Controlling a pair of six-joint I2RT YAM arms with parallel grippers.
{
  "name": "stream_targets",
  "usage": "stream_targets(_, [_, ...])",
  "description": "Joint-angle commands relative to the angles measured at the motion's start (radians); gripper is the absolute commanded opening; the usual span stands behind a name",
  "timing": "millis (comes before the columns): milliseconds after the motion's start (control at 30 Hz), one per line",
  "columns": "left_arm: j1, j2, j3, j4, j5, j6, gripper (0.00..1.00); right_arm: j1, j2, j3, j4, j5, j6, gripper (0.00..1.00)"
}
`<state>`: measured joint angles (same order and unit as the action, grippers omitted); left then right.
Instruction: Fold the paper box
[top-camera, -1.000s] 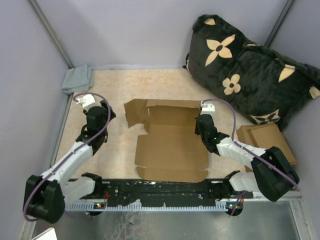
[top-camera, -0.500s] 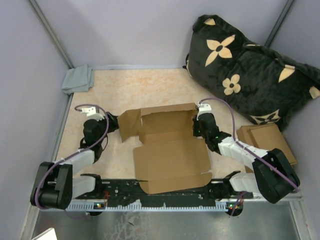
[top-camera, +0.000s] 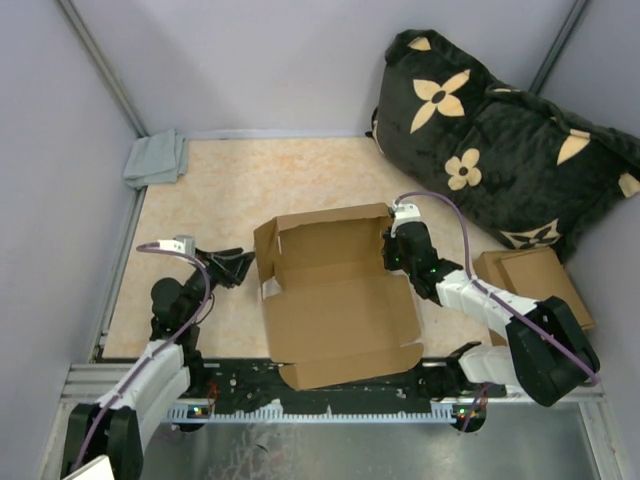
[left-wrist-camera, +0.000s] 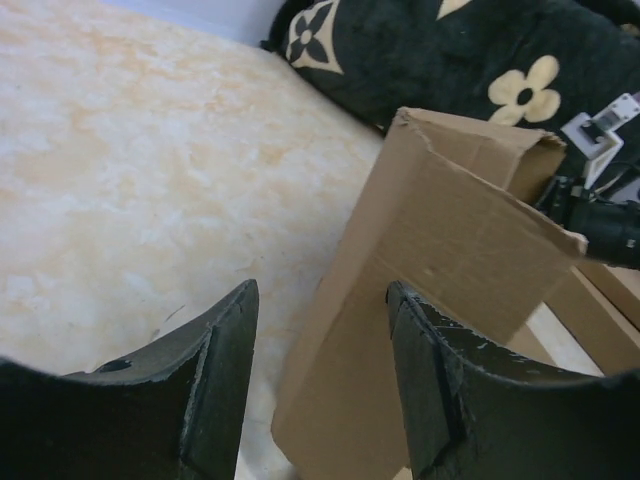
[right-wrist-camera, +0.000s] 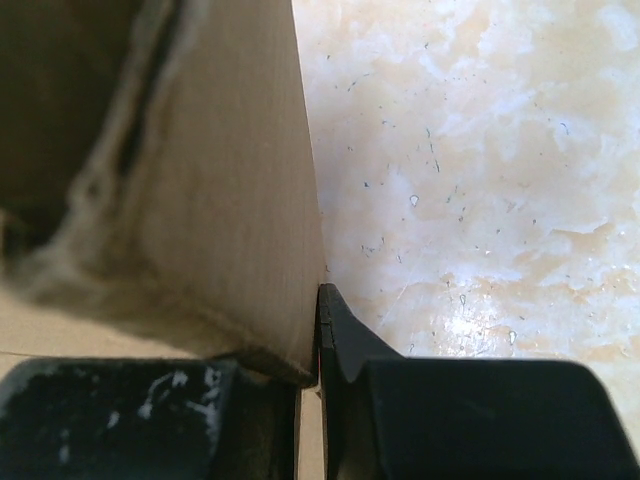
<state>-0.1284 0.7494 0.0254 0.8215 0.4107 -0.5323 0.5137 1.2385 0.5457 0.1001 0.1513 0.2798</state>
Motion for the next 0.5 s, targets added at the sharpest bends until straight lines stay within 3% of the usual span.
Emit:
stream_targets(0, [-0.002,-0.071,-0.006,-0.079,0.070,-0.027,0.60,-0.006,0.004,0.058,0.041,-0.024,-0.002,0.07])
stream_targets(467, [-0.034,0.209,0.047,0.159,0.174,-0.051,0.57,-0.006,-0.010,0.063,0.037,-0.066,-0.014,0.09])
